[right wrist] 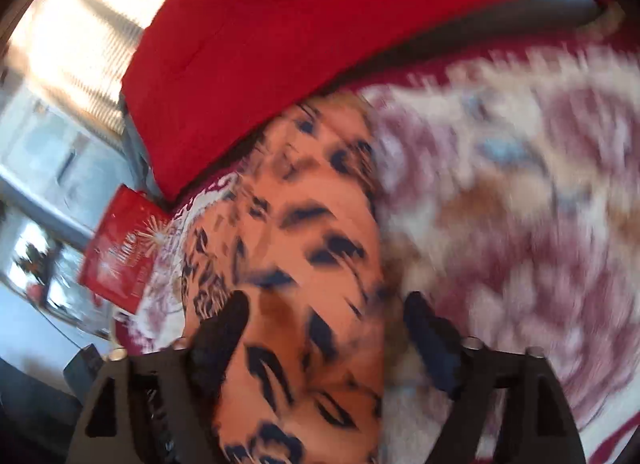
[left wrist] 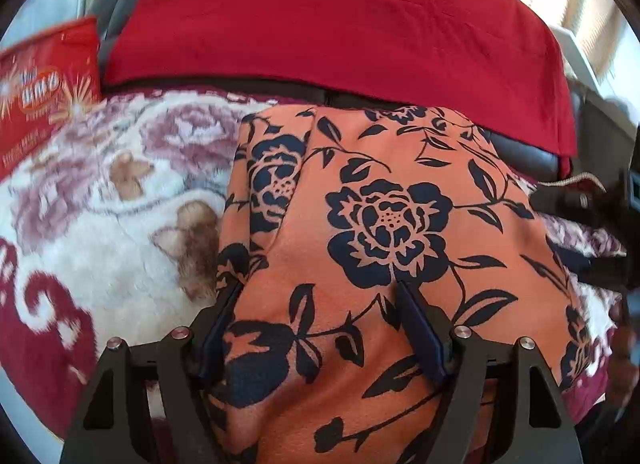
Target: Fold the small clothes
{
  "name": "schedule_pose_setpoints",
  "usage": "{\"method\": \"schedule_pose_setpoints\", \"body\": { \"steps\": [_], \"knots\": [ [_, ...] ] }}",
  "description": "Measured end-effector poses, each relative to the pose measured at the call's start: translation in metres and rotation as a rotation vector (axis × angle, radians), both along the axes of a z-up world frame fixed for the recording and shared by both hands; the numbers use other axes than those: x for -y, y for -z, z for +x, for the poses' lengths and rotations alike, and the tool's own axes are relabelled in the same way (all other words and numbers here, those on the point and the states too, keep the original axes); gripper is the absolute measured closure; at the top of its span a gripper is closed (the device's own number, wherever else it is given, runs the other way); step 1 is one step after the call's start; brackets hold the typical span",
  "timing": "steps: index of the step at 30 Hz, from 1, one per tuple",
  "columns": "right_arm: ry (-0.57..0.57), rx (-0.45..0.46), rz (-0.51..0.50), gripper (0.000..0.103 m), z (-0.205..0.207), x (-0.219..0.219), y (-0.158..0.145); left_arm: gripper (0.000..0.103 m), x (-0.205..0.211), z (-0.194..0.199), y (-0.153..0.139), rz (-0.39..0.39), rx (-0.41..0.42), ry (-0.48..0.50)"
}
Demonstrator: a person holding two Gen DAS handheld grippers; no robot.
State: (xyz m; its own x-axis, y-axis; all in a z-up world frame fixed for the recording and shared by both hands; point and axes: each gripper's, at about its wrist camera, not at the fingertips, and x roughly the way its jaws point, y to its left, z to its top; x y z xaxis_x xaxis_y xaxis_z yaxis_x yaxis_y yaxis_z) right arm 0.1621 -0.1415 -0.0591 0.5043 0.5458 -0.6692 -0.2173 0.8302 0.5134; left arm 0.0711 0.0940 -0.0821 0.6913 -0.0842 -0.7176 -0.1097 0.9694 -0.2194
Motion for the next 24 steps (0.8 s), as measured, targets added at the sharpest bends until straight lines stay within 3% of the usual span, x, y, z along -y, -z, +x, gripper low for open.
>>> {"method": "schedule_pose_setpoints", "body": {
  "steps": [4,5,6,9,12,15,18,21,24],
  "knots": [
    [-0.016,-0.028,-0.028,0.011,0.025,-0.018,0.007,0.025,-0.002,-0.002,0.002,-0.013,0.0,0.004],
    [-0.026,-0.057,-0.034,0.014,0.031,-0.019,0.016,0.025,-0.004,-0.001,0.003,-0.01,0.002,0.005],
    [-0.036,-0.085,-0.011,0.033,0.035,-0.019,0.027,0.025,-0.006,0.0,0.003,-0.007,0.002,0.005],
    [-0.005,-0.086,0.066,0.045,0.025,-0.003,0.034,0.025,-0.006,-0.002,0.003,-0.009,0.004,0.01],
    [0.003,-0.104,0.144,0.048,0.018,0.013,0.044,0.025,-0.009,-0.003,0.001,-0.037,0.006,0.004],
    [-0.003,-0.129,0.212,0.045,0.022,0.021,0.049,0.025,-0.019,-0.004,-0.002,-0.082,0.027,-0.035],
    [-0.004,-0.143,0.188,0.033,0.018,0.019,0.042,0.025,-0.02,0.0,0.004,-0.088,-0.009,-0.026],
    [-0.04,-0.134,0.134,0.02,0.009,0.001,0.036,0.025,-0.016,-0.001,0.003,-0.06,-0.001,-0.022],
    [-0.103,-0.051,0.003,0.02,-0.005,-0.014,0.035,0.025,-0.017,-0.005,-0.001,-0.086,0.003,-0.027]
  ]
}}
